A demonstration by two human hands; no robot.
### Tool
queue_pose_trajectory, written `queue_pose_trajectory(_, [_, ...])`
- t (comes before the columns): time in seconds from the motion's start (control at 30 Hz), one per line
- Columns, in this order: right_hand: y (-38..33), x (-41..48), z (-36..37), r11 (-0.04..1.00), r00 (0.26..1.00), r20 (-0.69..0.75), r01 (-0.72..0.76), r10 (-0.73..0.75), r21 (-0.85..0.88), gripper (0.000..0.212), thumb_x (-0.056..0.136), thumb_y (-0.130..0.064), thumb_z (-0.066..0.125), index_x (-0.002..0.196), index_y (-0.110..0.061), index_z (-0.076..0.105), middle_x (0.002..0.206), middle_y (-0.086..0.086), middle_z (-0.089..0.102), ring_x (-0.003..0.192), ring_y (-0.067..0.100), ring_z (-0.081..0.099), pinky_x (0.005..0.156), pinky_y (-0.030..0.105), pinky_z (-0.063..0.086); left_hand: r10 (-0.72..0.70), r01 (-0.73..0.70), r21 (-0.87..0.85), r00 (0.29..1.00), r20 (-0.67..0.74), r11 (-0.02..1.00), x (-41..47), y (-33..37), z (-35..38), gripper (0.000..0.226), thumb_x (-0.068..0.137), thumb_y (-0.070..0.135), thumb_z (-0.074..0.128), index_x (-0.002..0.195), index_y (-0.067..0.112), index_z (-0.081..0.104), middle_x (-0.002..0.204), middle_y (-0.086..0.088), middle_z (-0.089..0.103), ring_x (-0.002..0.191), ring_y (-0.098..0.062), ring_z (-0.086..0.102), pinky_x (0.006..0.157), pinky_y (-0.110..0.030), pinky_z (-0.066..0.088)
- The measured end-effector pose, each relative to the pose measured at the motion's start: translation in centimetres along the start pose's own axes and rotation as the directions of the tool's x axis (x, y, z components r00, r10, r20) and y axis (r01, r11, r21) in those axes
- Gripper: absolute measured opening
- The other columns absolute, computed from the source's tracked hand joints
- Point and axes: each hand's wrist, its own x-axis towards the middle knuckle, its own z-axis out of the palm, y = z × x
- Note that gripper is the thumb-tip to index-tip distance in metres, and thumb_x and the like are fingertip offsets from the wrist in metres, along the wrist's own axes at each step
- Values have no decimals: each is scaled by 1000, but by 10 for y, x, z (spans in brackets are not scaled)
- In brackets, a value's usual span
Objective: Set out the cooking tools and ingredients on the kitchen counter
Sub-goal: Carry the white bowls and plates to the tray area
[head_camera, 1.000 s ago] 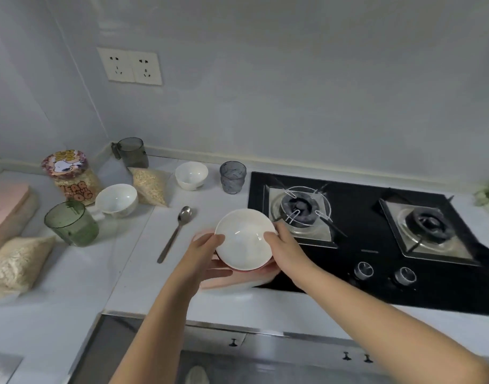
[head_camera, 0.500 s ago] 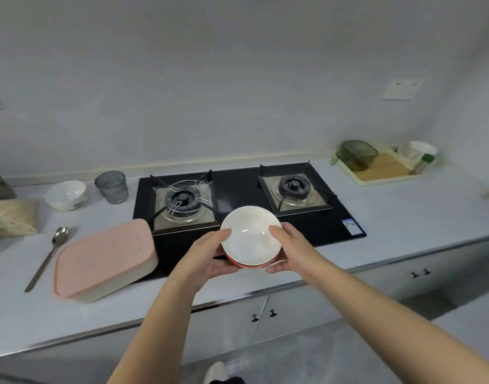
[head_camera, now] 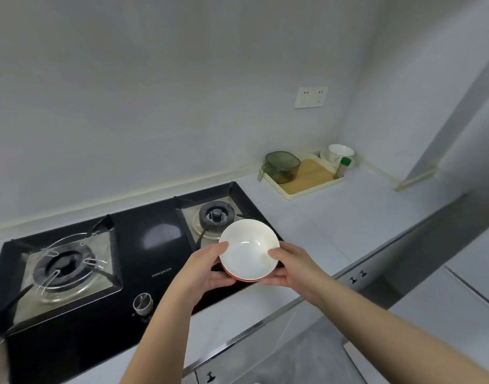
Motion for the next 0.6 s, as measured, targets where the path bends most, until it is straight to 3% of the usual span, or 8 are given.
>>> queue_pose_trajectory(0.3, [-60, 81, -121, 1000, 998, -57, -15, 16, 23, 39, 92, -20, 59, 131, -17, 53, 127, 10, 58, 93, 30, 72, 87, 44, 57, -15, 10, 63, 996, 90, 998, 125, 54, 107, 29, 91, 30, 62, 117, 19, 57, 128, -9, 56, 80, -26, 73, 71, -38, 60])
queue_pose_trajectory(0.43, [-70, 103, -163, 984, 990, -138, -7, 32, 180, 35, 91, -15, 60, 125, -11, 57, 125, 13, 60, 91, 32, 72, 83, 42, 58, -34, 16, 122, 989, 145, 992, 171, 74, 149, 45, 88, 34, 67, 127, 15, 56, 131, -7, 54, 84, -29, 73, 80, -43, 59])
queue_pose_trajectory(0.6, [-86, 133, -222, 956, 972, -227, 11, 59, 294, 27, 90, -5, 55, 116, -7, 61, 121, 18, 59, 87, 37, 71, 79, 43, 60, -39, 0, 190, 978, 204, 982, 218, 93, 206, 46, 89, 42, 62, 128, 17, 56, 127, -6, 57, 83, -30, 73, 73, -35, 60])
